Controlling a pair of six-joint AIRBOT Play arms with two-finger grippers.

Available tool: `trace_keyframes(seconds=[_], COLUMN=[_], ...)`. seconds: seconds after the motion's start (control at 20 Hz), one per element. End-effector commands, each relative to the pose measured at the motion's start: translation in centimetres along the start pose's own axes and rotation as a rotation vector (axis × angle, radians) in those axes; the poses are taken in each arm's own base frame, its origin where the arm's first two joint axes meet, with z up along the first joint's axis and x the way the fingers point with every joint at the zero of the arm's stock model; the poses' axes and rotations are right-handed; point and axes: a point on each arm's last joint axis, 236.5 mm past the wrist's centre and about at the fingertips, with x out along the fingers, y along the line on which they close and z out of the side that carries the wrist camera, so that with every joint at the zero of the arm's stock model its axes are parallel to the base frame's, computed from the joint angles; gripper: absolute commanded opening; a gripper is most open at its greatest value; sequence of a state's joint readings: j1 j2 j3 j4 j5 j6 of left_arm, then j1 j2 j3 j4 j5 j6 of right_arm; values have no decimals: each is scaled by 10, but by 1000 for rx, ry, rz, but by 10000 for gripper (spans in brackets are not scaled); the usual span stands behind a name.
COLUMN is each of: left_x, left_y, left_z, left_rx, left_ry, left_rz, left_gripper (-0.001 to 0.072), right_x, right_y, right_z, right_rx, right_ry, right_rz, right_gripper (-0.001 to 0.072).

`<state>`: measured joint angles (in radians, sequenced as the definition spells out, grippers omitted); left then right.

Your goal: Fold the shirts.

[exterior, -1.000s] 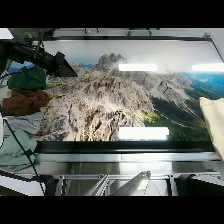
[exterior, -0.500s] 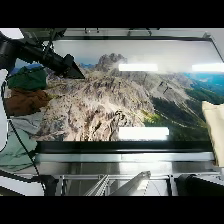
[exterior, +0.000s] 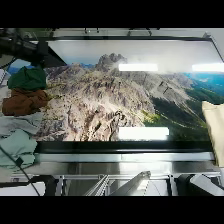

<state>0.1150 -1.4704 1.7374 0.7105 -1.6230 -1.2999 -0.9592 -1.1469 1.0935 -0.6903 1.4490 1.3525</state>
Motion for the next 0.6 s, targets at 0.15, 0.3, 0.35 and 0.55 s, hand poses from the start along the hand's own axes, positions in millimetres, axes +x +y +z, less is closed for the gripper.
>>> trace_keyframes(seconds=[0.15, 0.3, 0.35, 0.55], left_x=[19, 44, 50, 54], left_y=[6, 11, 13, 9], left_z=[-144, -207, -219, -236], left_rx=[-193, -257, -269, -269], left_ry=[-9, 48, 51, 33], left_rz=[-9, -31, -31, -26], left_gripper=[19, 19, 19, 19], right_x=[79, 108, 115, 125], right_y=[113, 114, 114, 114], right_z=[-191, -271, -290, -319], right_rx=[-482, -590, -613, -635], right_ry=[382, 505, 538, 613], right_rz=[136, 167, 171, 177], right_gripper=[19, 19, 19, 20])
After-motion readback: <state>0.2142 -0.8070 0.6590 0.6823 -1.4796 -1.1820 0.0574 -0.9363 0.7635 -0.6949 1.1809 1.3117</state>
